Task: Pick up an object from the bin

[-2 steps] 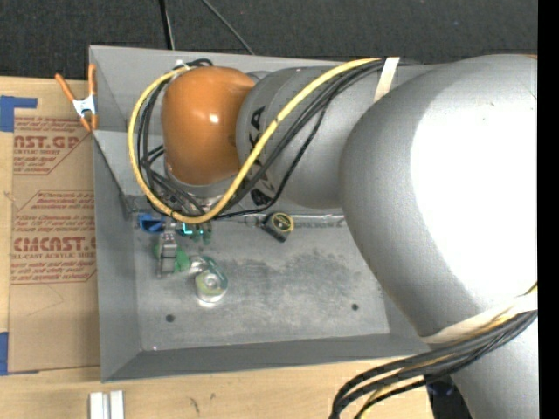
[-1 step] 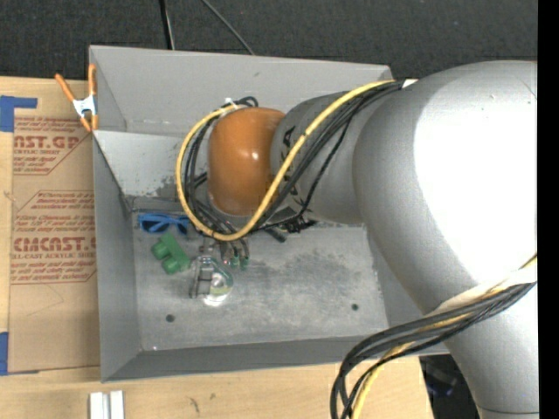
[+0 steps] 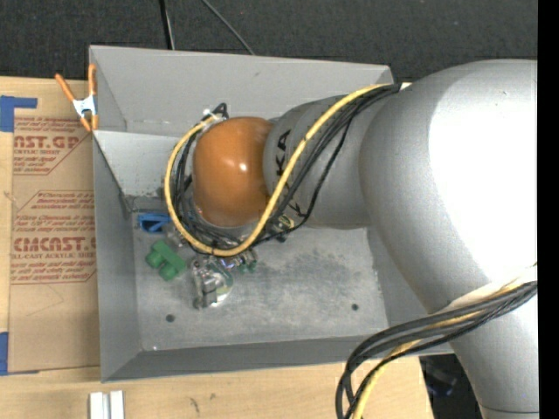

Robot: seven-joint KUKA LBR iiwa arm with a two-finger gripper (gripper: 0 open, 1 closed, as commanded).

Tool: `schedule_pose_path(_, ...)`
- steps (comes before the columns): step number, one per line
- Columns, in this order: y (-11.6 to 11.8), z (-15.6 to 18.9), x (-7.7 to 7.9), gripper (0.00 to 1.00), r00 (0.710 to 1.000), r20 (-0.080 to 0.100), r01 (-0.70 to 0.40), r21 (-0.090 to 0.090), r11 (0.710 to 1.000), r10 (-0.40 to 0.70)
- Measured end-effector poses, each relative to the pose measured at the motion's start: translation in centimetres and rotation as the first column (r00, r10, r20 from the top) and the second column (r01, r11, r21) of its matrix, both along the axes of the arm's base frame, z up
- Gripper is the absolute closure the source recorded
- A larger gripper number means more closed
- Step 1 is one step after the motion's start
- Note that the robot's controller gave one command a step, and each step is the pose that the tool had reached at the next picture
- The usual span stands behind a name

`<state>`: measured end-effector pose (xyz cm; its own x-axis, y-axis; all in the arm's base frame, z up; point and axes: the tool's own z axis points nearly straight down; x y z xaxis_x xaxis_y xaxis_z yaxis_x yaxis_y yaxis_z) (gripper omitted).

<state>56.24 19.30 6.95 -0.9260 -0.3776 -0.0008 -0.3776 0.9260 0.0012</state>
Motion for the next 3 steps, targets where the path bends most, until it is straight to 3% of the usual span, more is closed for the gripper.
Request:
schedule_pose_path(1,5.3,0.1,1.8,0.0,0.907,0.001,-0.422,-0.003,0.907,0.422)
schedule_pose_path(2,5.5,0.1,1.7,1.0,0.907,0.003,-0.422,0.001,0.907,0.422)
schedule_pose_path(3,3.0,16.0,1.5,1.0,0.899,0.012,-0.438,-0.002,0.899,0.438)
